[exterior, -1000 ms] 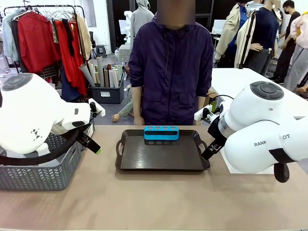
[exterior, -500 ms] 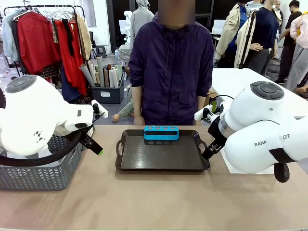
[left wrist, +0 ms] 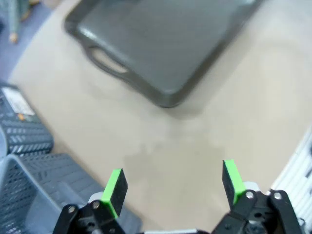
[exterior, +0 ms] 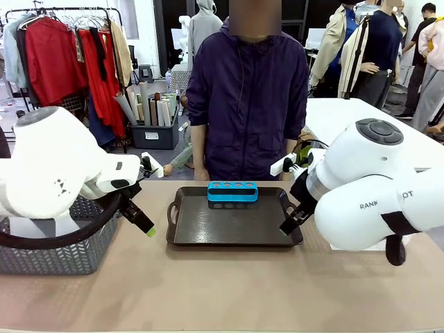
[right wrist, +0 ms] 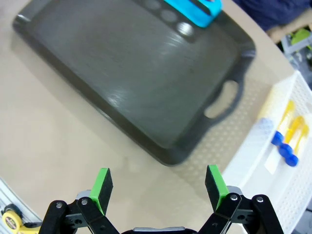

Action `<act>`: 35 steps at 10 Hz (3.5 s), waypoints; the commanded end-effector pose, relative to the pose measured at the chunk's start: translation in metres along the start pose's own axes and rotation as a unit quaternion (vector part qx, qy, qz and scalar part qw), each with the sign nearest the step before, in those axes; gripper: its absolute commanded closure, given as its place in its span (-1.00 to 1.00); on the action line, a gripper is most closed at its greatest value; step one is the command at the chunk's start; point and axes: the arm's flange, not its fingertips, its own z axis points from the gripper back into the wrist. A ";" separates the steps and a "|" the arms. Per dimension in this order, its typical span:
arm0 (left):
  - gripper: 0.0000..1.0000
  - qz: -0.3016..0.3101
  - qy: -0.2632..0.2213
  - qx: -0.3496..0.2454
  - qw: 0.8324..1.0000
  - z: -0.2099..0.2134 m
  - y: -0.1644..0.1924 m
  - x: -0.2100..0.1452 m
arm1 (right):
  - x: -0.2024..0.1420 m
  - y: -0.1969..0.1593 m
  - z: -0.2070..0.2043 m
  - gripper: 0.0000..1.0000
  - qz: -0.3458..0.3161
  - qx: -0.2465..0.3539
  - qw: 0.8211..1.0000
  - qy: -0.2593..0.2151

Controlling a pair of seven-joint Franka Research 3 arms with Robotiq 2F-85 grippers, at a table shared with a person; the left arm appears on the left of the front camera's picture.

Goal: Prepare the laboratory tools.
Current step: Pick up one Large Measuring Cup and place it on the Handle tray.

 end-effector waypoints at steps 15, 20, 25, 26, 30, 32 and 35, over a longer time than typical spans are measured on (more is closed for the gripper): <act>-1.00 -0.083 -0.132 0.004 0.988 0.152 0.048 0.069 | 0.049 -0.107 0.180 -1.00 0.037 0.082 0.985 -0.150; -1.00 -0.067 -0.146 0.035 0.986 0.156 0.054 0.076 | 0.062 -0.102 0.212 -1.00 0.043 0.063 0.983 -0.165; -1.00 -0.073 -0.152 0.021 0.985 0.156 0.055 0.075 | 0.064 -0.099 0.212 -1.00 0.037 0.053 0.985 -0.160; -1.00 -0.073 -0.152 0.021 0.985 0.156 0.055 0.075 | 0.064 -0.099 0.212 -1.00 0.037 0.053 0.985 -0.160; -1.00 -0.100 -0.151 0.026 0.983 0.172 0.051 0.087 | 0.064 -0.099 0.212 -1.00 0.037 0.053 0.985 -0.160; -1.00 -0.091 -0.155 0.028 0.983 0.167 0.050 0.083 | 0.064 -0.099 0.212 -1.00 0.037 0.053 0.985 -0.160; -1.00 -0.091 -0.155 0.028 0.983 0.167 0.050 0.083 | 0.064 -0.099 0.212 -1.00 0.037 0.053 0.985 -0.160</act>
